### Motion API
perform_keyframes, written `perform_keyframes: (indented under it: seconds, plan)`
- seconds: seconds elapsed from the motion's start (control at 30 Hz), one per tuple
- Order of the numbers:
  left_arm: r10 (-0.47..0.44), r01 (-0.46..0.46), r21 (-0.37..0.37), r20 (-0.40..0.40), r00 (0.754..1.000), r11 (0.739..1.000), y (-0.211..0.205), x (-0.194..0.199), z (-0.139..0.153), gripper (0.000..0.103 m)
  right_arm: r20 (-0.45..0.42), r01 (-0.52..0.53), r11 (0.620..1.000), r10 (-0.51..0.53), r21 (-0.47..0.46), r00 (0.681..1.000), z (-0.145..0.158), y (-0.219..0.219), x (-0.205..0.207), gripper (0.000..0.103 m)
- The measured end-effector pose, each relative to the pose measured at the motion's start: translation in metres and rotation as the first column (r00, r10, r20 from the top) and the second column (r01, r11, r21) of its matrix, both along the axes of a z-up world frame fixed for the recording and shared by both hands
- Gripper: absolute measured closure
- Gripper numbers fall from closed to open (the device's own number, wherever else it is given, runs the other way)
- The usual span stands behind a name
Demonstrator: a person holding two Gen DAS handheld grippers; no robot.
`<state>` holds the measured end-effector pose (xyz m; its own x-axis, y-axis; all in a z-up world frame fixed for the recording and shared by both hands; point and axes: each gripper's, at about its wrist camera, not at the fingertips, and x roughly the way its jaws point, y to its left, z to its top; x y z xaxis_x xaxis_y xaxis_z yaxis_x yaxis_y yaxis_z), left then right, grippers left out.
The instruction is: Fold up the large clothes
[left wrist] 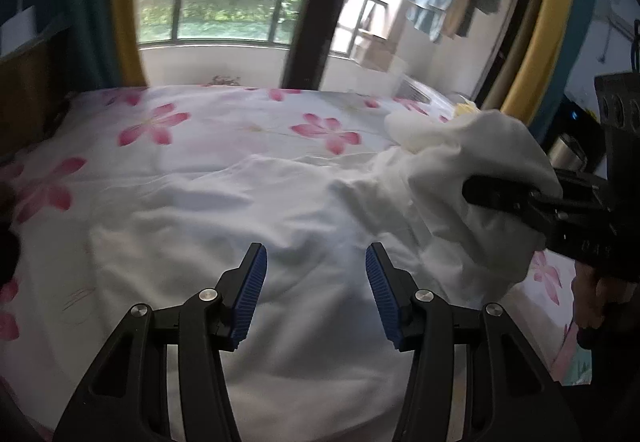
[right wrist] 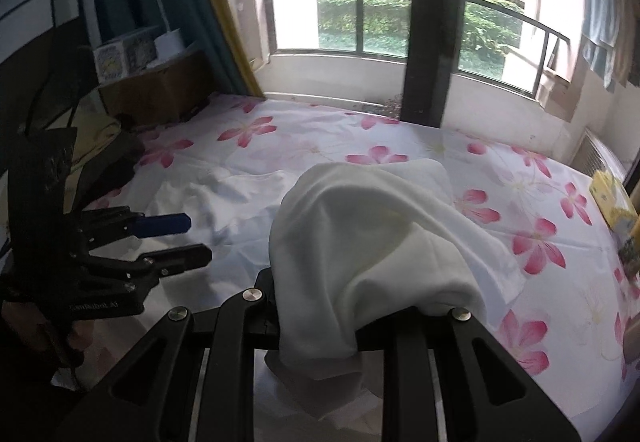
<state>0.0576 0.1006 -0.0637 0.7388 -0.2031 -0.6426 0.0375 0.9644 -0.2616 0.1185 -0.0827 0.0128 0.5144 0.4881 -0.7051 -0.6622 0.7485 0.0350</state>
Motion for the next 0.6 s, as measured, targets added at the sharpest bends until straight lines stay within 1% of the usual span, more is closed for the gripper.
perform_keyframes:
  seconds: [0.27,0.43,0.53,0.6]
  plan:
    - [0.098,-0.099,-0.038,-0.017,0.995,0.994,0.046,-0.018,-0.008,0.049,-0.034,-0.101,0.994,0.099,-0.048,0.994,-0.014,0.047,-0.011,0.082]
    - [0.131,-0.132,-0.047,-0.027,0.991,0.99,0.059,-0.028,-0.013,0.049,-0.076,-0.144,0.987,0.138,-0.073,0.987,-0.028,0.071,-0.015,0.08]
    - [0.146,-0.148,-0.051,-0.035,0.989,0.988,0.067,-0.033,-0.016,0.049,-0.115,-0.176,0.979,0.164,-0.101,0.98,-0.038,0.083,-0.018,0.074]
    - [0.154,-0.156,-0.053,-0.041,0.987,0.986,0.072,-0.034,-0.017,0.049,-0.138,-0.22,0.966,0.202,-0.132,0.97,-0.045,0.093,-0.023,0.064]
